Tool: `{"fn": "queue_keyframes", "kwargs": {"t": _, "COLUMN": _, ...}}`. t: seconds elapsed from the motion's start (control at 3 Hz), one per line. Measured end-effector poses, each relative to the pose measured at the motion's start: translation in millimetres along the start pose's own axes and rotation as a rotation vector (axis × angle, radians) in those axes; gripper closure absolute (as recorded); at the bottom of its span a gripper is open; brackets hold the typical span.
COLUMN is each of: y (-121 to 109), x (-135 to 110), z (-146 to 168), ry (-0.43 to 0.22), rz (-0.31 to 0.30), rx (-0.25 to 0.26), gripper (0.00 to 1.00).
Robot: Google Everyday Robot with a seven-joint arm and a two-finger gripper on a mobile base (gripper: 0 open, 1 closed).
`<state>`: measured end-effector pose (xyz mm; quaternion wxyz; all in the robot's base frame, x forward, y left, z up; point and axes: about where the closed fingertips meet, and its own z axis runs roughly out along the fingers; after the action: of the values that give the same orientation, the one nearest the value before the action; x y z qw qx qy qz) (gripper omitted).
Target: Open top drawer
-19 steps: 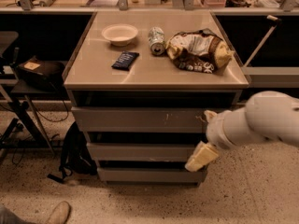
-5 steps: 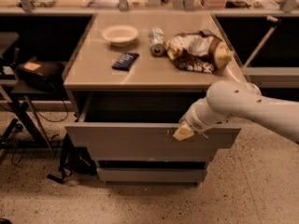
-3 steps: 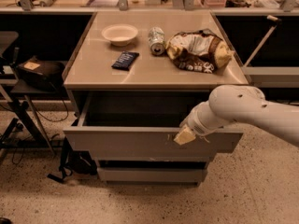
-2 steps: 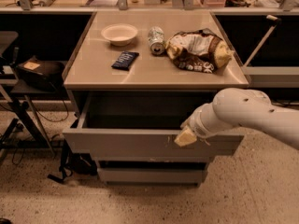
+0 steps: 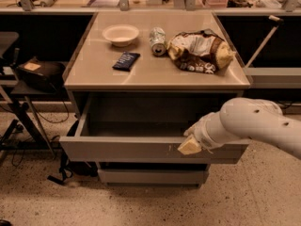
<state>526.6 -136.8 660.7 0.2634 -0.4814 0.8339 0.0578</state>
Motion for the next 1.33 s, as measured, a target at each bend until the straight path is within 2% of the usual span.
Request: {"fn": "queue_keyframes", "kwargs": {"t": 1.33, "y": 13.7, "x": 10.5, "z": -17.3, "ry": 0.009, "rz": 0.003, "rx": -0.003, "gripper": 1.00}}
